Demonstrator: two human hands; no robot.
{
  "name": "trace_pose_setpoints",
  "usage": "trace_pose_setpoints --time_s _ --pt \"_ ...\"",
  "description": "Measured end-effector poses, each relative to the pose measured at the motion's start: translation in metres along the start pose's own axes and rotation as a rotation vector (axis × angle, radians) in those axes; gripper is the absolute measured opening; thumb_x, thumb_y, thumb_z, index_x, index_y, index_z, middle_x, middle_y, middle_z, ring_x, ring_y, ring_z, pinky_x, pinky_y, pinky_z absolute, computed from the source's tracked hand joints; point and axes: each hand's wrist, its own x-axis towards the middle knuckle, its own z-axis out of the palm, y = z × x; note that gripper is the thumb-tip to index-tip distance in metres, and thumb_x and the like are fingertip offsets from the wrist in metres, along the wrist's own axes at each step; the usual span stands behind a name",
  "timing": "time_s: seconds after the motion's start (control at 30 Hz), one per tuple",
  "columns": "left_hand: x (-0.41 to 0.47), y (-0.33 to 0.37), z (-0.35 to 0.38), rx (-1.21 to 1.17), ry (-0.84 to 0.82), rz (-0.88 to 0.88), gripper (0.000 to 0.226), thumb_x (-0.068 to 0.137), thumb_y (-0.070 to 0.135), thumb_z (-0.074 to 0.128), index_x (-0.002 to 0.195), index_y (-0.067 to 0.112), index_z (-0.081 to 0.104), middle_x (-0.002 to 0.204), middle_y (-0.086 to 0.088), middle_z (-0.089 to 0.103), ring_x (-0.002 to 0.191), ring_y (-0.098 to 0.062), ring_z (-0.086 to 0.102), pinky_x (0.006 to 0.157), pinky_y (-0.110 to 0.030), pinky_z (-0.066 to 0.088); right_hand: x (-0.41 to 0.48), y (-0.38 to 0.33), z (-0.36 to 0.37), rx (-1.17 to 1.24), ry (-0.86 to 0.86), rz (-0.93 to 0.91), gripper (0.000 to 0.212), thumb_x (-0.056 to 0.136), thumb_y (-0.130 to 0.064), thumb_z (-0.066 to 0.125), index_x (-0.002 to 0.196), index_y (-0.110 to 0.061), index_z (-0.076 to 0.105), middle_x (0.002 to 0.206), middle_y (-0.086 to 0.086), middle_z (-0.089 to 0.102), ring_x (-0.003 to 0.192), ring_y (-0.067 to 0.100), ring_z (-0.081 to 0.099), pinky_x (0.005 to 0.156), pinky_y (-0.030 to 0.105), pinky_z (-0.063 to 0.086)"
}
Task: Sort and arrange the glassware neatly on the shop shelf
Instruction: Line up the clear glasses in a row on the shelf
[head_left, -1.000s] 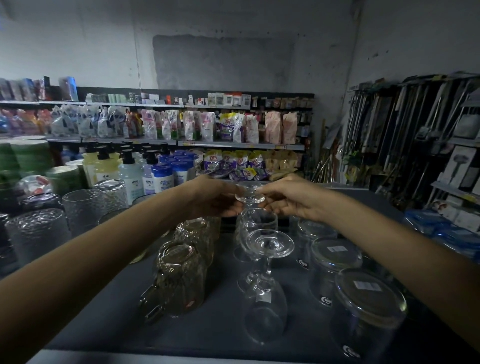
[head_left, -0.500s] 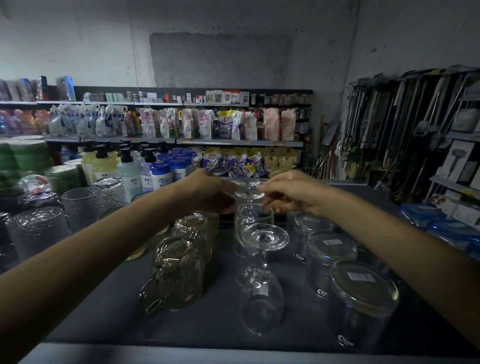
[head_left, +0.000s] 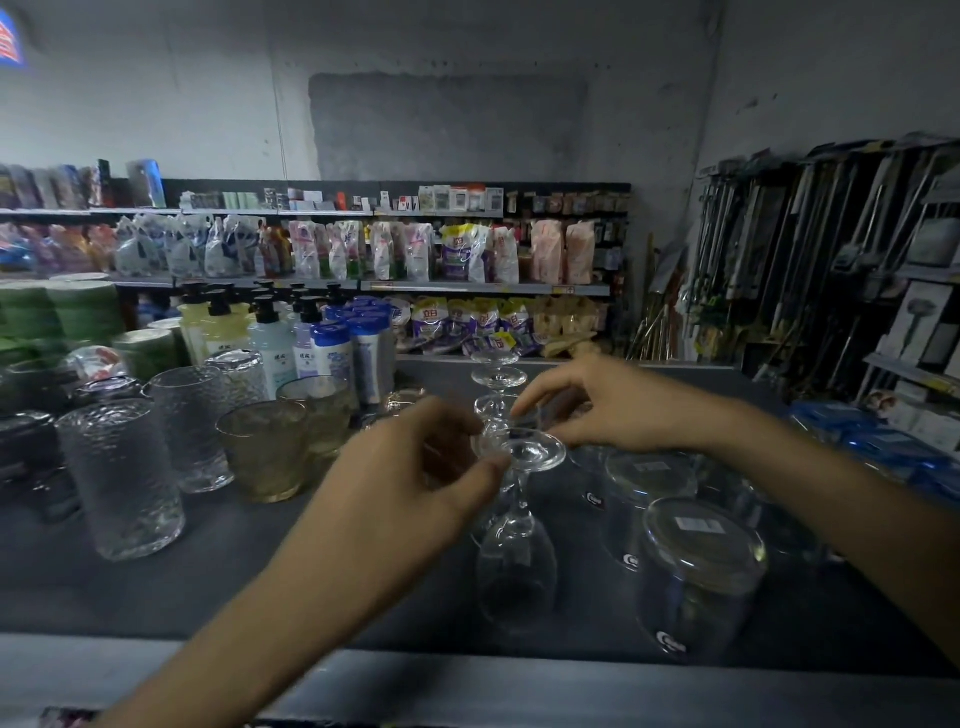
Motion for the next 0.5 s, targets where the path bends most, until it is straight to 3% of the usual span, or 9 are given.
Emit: trace_pose_setpoints --time_s 0.07,0.2,0.3,0.37,0.5 --pt "-0.014 -0.005 0.019 -0.027 0.063 -0.024 0.058 0.070 0.063 0.070 0.120 0.033 0.063 0.085 0.017 0.072 0.077 0.002 0.068 0.075 -0.032 0.060 0.000 -0.001 0.008 -0.015 -0.007 0.000 0.030 0.086 -0.010 0.081 0.110 -0.027 0.075 0.102 -0.013 0.074 0.095 -0.002 0.070 0.081 0.020 0.056" --pt "-0.032 -0.016 0.051 -0.130 0.198 -0.119 0.092 0.062 0.068 0.077 0.142 0.039 0.043 0.095 0.020 0.069 0.084 0.002 0.068 0.080 -0.036 0.061 0.002 -0.001 0.017 0.016 0.025 0.010 0.023 0.080 -0.017 0.087 0.090 -0.030 0.071 0.093 -0.007 0.076 0.089 0.008 0.072 0.080 0.028 0.058" --pt "-0.037 -0.022 0.073 -0.057 0.195 -0.168 0.080 0.059 0.078 0.068 0.131 0.045 0.053 0.101 0.023 0.067 0.089 0.006 0.065 0.084 -0.035 0.059 0.001 -0.001 0.017 0.073 0.048 0.012 0.025 0.082 -0.005 0.083 0.085 -0.026 0.071 0.095 -0.001 0.077 0.090 0.009 0.073 0.082 0.028 0.058" --pt "-0.039 -0.024 0.086 0.013 0.160 -0.195 0.063 0.067 0.070 0.074 0.123 0.046 0.059 0.107 0.023 0.063 0.092 0.004 0.064 0.085 -0.034 0.058 -0.002 -0.002 0.015 0.091 0.089 0.004 0.024 0.082 -0.003 0.082 0.088 -0.023 0.072 0.097 -0.003 0.076 0.094 0.008 0.073 0.090 0.031 0.059" --pt "-0.041 -0.028 0.097 0.018 0.148 -0.224 0.056 0.070 0.066 0.074 0.121 0.053 0.056 0.111 0.024 0.065 0.097 0.004 0.066 0.084 -0.034 0.058 -0.016 -0.008 -0.003 0.138 0.206 0.019 0.025 0.077 -0.023 0.086 0.096 -0.018 0.071 0.102 -0.006 0.075 0.095 0.007 0.072 0.098 0.036 0.055"
